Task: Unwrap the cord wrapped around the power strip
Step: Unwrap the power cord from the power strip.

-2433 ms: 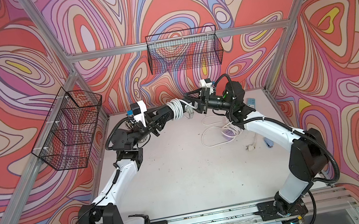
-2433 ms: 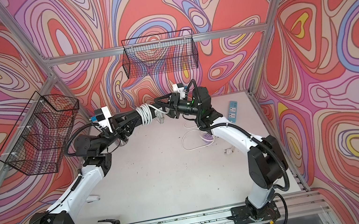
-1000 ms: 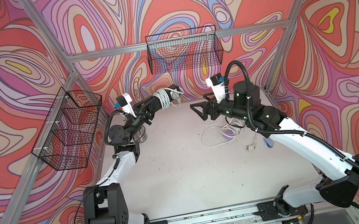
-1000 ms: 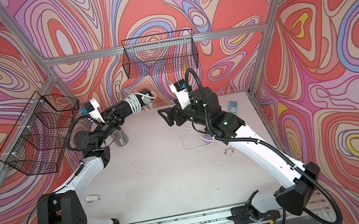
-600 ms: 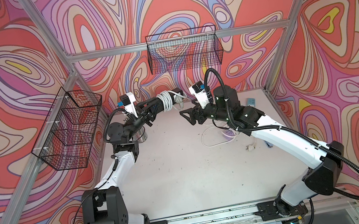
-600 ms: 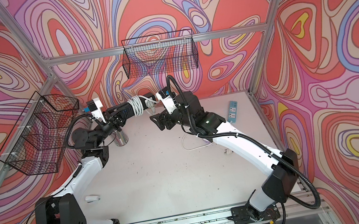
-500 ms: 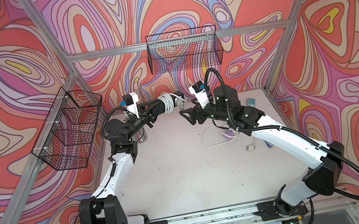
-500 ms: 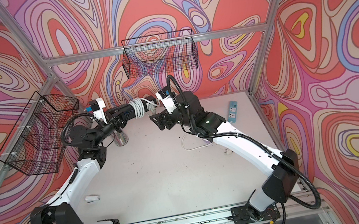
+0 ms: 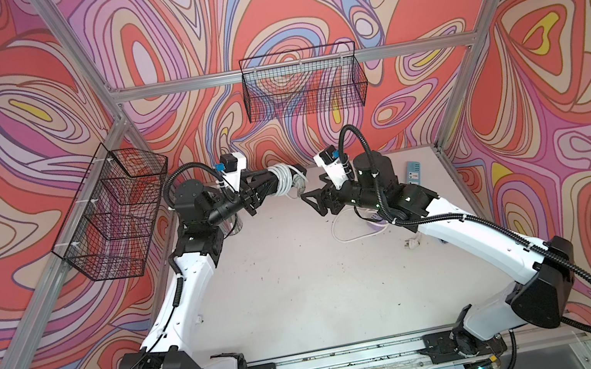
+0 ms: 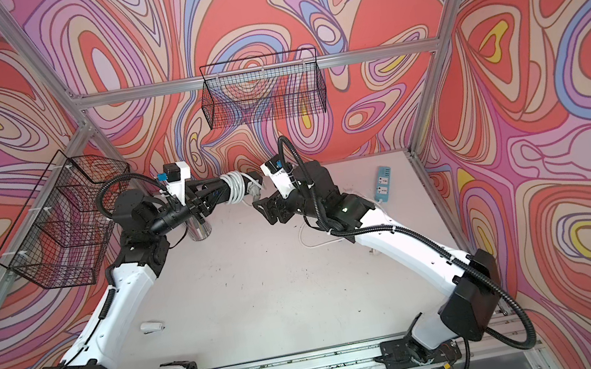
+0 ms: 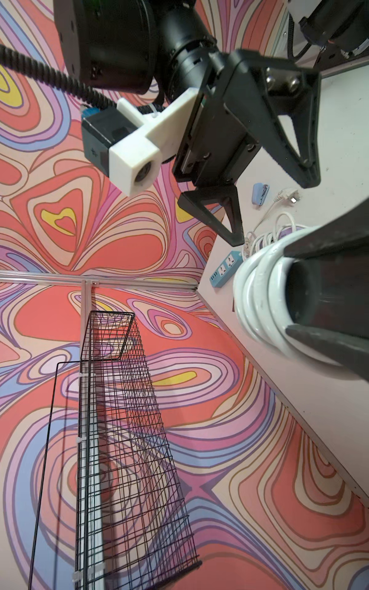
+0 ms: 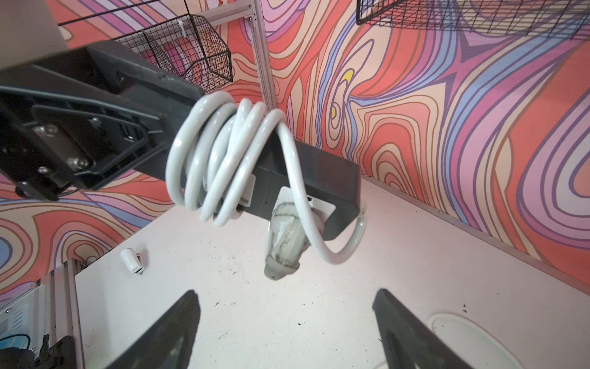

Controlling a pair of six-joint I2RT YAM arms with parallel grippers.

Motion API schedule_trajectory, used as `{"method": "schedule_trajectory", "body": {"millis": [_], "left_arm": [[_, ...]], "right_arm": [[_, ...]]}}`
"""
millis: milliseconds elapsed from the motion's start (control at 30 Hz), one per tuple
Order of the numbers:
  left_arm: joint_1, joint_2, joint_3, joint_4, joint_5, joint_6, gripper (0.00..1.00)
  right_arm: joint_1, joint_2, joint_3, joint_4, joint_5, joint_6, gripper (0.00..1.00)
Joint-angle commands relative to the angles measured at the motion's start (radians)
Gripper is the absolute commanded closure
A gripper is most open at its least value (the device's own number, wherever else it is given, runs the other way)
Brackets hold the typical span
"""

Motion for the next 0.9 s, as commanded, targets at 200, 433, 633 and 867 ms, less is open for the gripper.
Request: {"method": "schedule_trajectory", "body": {"millis": [200, 433, 633, 867], "left_arm": [[-0.017, 0.024, -0.08, 0.446, 0.015, -0.234, 1.0], [-0.017, 0.108, -0.12, 0.812, 0.015, -0.502, 1.0], [-0.019, 0.101, -0.127, 0.861, 0.013, -0.532, 1.0], [-0.026, 0.102, -0.125, 0.896, 0.02, -0.559, 1.0]], "right_arm": [[0.037, -0.156, -0.161, 0.093, 0.001, 0.041, 0.11], [0.04, -0.158, -0.179, 0.155, 0.013, 0.056, 0.15], [0.041, -0.096, -0.139, 0.19, 0.004, 0.064, 0.26], [0.04, -0.075, -0.112, 0.228, 0.001, 0.072, 0.43]]}}
